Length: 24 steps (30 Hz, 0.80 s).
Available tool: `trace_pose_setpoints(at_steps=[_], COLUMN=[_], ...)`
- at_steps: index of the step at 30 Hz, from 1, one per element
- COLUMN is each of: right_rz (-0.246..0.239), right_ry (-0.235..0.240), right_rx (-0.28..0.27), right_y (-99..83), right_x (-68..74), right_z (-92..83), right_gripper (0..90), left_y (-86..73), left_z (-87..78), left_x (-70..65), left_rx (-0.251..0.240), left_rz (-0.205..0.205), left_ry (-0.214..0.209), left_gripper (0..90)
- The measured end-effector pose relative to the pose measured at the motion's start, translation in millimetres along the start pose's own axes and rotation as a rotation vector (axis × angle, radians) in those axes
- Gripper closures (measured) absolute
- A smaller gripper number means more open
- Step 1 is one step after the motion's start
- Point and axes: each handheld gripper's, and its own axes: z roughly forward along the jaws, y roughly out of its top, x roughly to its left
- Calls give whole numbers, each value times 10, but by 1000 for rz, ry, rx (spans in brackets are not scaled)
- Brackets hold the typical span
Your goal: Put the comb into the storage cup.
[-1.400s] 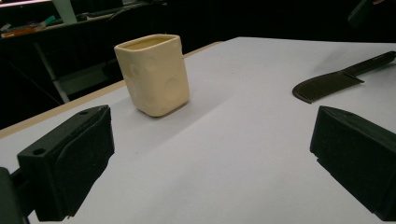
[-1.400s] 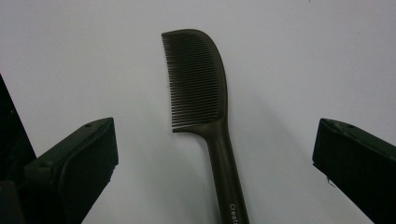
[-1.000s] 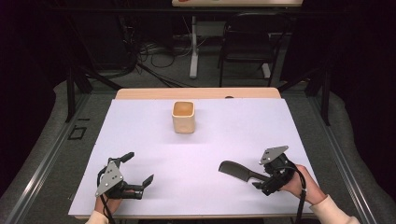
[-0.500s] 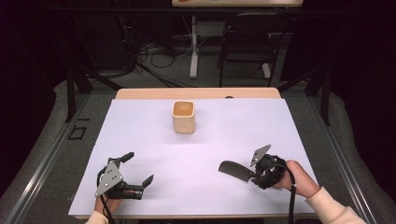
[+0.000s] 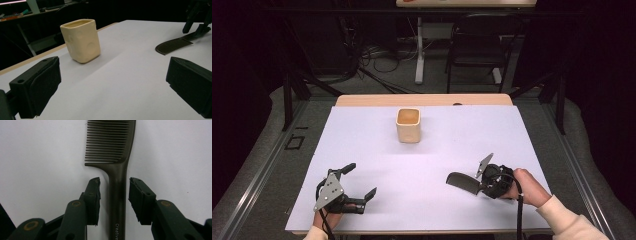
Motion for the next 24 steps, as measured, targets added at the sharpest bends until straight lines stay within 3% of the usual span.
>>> trace_pose_setpoints(at_steps=[16,17,24], right_rz=[8,1,17], right_ry=[31,28,37], right_rx=[94,80,113], right_y=[59,58,82], right_x=[-54,-59,-78], right_z=[87,104,150], right_gripper=[665,668,682], left_y=[-2,-2,-3], left_z=[4,5,3], left_x=[2,2,3], left_rx=[6,5,6], left_rz=[-1,-2,-3], left_ry=[-5,-6,-7], left_gripper=[0,0,0])
